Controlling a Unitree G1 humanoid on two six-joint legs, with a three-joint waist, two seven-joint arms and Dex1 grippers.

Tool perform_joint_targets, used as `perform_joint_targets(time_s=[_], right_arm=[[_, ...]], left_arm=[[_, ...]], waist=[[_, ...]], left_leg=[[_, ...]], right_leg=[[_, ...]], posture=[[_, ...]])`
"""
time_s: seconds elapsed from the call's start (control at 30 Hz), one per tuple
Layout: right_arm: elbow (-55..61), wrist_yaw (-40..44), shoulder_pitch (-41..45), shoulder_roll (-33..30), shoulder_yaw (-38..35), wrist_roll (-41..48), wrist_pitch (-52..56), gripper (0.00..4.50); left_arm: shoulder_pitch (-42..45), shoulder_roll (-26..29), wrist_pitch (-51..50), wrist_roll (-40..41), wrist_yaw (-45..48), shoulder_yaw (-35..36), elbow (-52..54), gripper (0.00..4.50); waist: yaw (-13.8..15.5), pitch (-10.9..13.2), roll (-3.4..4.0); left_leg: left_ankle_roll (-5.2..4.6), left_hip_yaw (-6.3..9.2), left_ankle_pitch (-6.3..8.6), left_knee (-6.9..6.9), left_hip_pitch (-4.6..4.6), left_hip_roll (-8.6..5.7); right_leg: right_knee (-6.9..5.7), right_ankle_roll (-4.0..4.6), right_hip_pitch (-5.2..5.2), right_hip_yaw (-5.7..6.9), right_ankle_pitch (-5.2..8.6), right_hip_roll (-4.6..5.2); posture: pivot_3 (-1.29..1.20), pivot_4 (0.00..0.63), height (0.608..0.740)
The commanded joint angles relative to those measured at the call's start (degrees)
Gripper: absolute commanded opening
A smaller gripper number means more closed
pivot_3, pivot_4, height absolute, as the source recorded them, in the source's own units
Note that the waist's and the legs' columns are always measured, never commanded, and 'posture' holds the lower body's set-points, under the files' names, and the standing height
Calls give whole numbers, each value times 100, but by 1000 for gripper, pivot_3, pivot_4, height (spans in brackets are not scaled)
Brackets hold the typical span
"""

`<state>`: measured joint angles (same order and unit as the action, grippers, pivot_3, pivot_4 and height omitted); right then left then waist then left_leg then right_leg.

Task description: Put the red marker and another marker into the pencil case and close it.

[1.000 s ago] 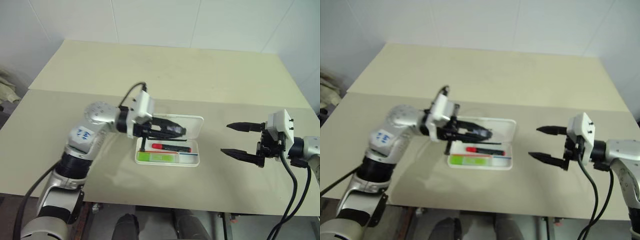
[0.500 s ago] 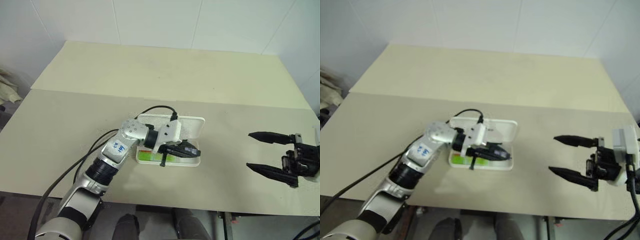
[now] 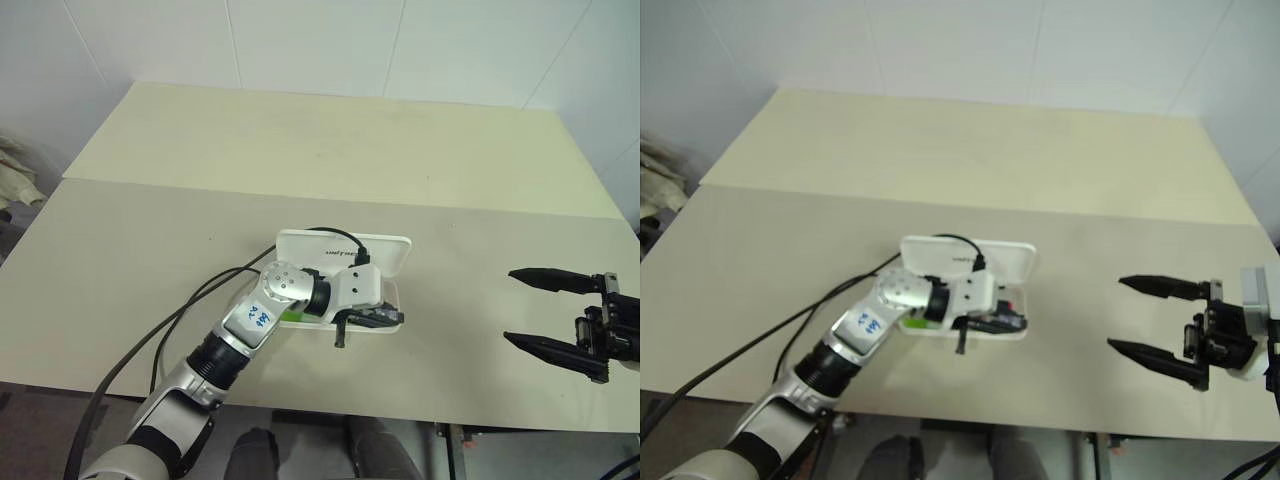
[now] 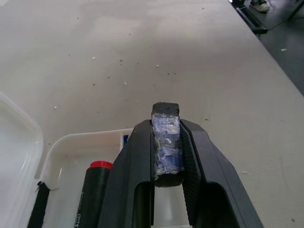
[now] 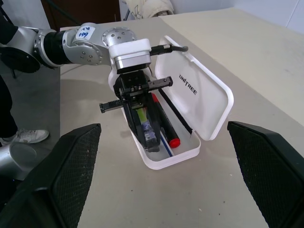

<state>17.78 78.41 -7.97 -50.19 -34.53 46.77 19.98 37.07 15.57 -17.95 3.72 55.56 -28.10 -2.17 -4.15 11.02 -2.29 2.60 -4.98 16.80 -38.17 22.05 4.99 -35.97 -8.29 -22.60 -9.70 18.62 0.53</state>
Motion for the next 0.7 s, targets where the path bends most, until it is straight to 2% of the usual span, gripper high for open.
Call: perform_joint_targets(time_s=[0.03,0.57,0.7], right_arm=[[40,-87,62,44,-50,9,-115,4500],[-19,-208,142,80,60,-108,-140,4500],[-30,-238,154,88,83,-140,-144,4500]], left_arm=[[34,-85,-3,-105,-159,23,253,418],[-18,4,84,-151,-126,56,299,418],[-5,-9,124,-120,-98,71,322,1769]], waist=[[3,0,0],[102,0,0],[103,0,0]], left_leg=[[0,0,0,0,0,0],[0,0,0,3,0,-1],[-1,0,0,3,0,0]], right_leg=[[0,0,0,0,0,0],[3,0,0,0,0,0],[3,0,0,0,0,0]], posture=[[0,150,740],[0,150,740],[0,150,740]])
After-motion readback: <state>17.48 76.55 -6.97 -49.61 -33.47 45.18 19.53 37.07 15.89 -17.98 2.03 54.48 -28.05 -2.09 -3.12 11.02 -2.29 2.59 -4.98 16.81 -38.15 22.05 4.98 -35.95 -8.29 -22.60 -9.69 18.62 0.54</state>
